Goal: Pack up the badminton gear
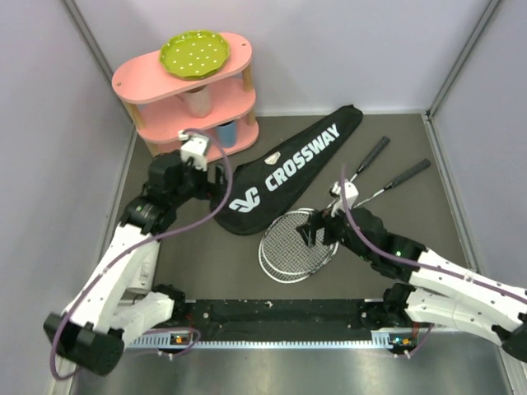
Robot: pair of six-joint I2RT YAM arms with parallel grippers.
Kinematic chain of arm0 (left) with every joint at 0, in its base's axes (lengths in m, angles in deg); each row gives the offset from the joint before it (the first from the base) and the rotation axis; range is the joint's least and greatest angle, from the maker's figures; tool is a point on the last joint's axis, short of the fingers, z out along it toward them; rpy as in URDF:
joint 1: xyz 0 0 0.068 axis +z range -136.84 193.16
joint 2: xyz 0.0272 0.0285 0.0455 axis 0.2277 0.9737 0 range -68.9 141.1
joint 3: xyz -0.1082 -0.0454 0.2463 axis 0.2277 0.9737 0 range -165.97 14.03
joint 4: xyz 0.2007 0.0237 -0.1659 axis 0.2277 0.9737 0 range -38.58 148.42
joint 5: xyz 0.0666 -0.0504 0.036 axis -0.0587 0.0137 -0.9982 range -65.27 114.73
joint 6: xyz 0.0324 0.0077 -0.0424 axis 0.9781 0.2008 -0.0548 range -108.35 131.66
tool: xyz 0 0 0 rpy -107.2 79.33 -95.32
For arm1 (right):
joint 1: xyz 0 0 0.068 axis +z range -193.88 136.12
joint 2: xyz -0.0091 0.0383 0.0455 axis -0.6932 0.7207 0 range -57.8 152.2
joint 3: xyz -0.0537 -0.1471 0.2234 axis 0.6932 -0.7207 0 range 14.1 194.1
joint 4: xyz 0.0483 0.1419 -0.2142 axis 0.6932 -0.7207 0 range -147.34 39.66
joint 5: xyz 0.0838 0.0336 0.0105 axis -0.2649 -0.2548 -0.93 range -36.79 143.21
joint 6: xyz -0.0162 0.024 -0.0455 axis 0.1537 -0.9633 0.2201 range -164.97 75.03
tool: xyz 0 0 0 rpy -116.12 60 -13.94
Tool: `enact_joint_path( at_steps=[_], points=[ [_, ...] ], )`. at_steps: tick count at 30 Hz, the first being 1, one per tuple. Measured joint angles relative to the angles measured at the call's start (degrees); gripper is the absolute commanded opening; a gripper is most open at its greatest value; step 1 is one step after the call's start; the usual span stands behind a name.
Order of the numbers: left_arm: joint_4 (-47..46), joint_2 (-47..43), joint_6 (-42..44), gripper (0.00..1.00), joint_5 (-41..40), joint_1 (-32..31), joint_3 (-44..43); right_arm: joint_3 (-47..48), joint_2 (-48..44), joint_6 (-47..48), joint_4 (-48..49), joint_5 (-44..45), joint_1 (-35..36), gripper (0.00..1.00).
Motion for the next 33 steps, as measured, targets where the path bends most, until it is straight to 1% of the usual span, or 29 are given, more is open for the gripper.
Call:
enact_joint_path(
  at_steps=[2, 4, 7, 10, 12, 14, 15, 17, 20, 23, 26, 30, 33],
  points=[
    [-0.8, 4.9, -1.0, 0.92, 1.9, -3.4, -2.1, 2.5, 5.5, -1.3, 1.3, -2.4, -3.0, 0.90],
    [-1.2, 11.0, -2.2, 0.90, 3.7, -4.7, -5.1, 4.4, 9.9, -3.1, 3.7, -4.8, -7.0, 0.90],
    [-2.1, 20.8, -4.3, 0.89, 6.0, -5.0, -10.6, 6.4, 15.8, -6.0, 6.7, -6.2, -11.8, 0.90],
    [-1.9, 27.8, -5.7, 0.89, 7.7, -4.9, -16.0, 10.5, 24.0, -9.9, 7.7, -5.2, -14.9, 0.89],
    [-1.7, 30.1, -5.9, 0.90, 8.0, -4.9, -18.0, 14.9, 30.5, -12.5, 7.4, -3.1, -15.8, 0.89],
    [-1.7, 30.2, -6.3, 0.92, 7.8, -4.6, -18.3, 20.2, 37.0, -14.7, 6.7, -1.1, -16.0, 0.89],
    [-1.8, 29.9, -6.8, 0.93, 7.3, -4.3, -18.2, 24.4, 41.6, -16.0, 5.6, 0.3, -16.1, 0.89],
    [-3.1, 29.1, -8.5, 0.93, 6.5, -3.3, -17.2, 30.8, 48.5, -17.7, 4.5, 1.7, -16.3, 0.89],
    [-4.1, 28.3, -9.9, 0.93, 5.7, -0.9, -14.3, 38.2, 57.2, -19.1, 3.6, 0.7, -17.6, 0.89],
    [-3.4, 31.5, -9.8, 0.93, 2.8, 0.6, -14.0, 41.8, 62.7, -19.1, 2.5, -2.9, -19.5, 0.89],
    [-1.5, 37.1, -9.6, 0.93, 1.2, 0.7, -15.5, 43.0, 66.8, -19.0, 2.4, -7.3, -21.7, 0.89],
    [1.4, 46.7, -9.2, 0.94, 1.4, 0.8, -19.2, 43.0, 68.8, -18.0, 2.2, -11.7, -23.4, 0.89],
    [2.7, 52.5, -8.5, 0.94, 3.1, 1.2, -22.4, 43.0, 68.8, -17.4, 2.7, -15.2, -24.0, 0.89]
  ],
)
